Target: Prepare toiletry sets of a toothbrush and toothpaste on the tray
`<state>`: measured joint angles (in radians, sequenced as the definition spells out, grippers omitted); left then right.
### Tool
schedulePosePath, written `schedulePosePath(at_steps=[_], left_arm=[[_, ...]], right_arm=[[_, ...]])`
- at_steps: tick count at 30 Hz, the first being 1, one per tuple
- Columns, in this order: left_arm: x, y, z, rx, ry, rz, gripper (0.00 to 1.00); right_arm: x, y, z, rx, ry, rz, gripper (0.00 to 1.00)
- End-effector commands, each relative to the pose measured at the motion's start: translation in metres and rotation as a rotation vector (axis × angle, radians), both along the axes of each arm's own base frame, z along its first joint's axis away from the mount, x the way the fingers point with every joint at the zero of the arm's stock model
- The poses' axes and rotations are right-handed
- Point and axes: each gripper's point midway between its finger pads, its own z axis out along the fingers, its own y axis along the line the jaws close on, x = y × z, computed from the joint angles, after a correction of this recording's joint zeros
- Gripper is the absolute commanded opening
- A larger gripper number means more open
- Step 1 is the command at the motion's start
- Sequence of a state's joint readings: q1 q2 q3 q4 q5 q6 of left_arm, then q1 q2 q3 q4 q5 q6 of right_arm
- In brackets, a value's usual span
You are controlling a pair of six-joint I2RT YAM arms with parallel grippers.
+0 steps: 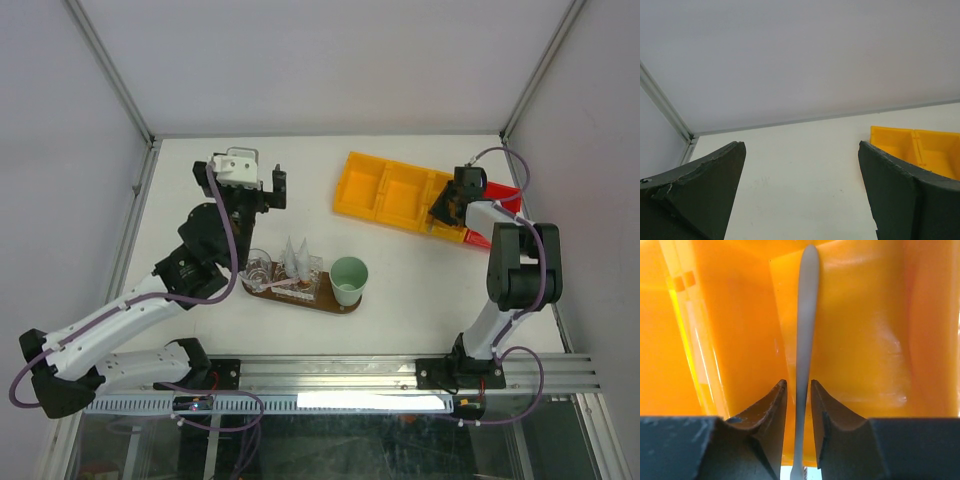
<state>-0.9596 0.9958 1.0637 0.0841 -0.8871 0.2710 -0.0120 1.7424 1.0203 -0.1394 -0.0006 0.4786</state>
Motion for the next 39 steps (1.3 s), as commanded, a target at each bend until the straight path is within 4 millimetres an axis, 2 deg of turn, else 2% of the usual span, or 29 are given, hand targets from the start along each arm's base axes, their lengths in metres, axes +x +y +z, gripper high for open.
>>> schedulePosePath(at_steps=[1,5,9,15,21,27,32,36,39], left_arm=[[0.009,0.005,0.001,0.023,-0.013,0.040,0.99],[0.018,0.007,-0.001,0.002,0.005,0.034,0.99],[0.026,0.013,0.000,-0.034,0.019,0.028,0.99],[0.035,0.023,0.006,-0.137,0.035,-0.013,0.99],[0.038,0.026,0.007,-0.160,0.046,-0.032,0.99],[0.039,0.019,0.001,-0.166,0.065,-0.064,0.99],[0.036,0.000,-0.004,-0.168,0.115,-0.145,0.99],[0.027,-0.018,-0.020,-0.237,0.170,-0.232,0.99],[0.012,-0.030,-0.028,-0.346,0.229,-0.316,0.99]], right_arm=[[0.018,0.009,0.012,0.071,-0.078,0.003,0.26],[0.015,0.009,0.012,0.078,-0.054,-0.006,0.17],[0.014,0.005,0.025,0.085,-0.076,-0.019,0.10],[0.006,0.004,0.075,0.073,-0.162,0.001,0.05],[-0.016,-0.001,0.125,0.039,-0.248,0.012,0.00],[-0.048,0.014,0.168,0.054,-0.340,0.116,0.00],[-0.078,0.037,0.195,0.143,-0.424,0.201,0.00],[-0.100,0.053,0.220,0.221,-0.497,0.247,0.00],[-0.109,0.063,0.230,0.284,-0.513,0.275,0.00]])
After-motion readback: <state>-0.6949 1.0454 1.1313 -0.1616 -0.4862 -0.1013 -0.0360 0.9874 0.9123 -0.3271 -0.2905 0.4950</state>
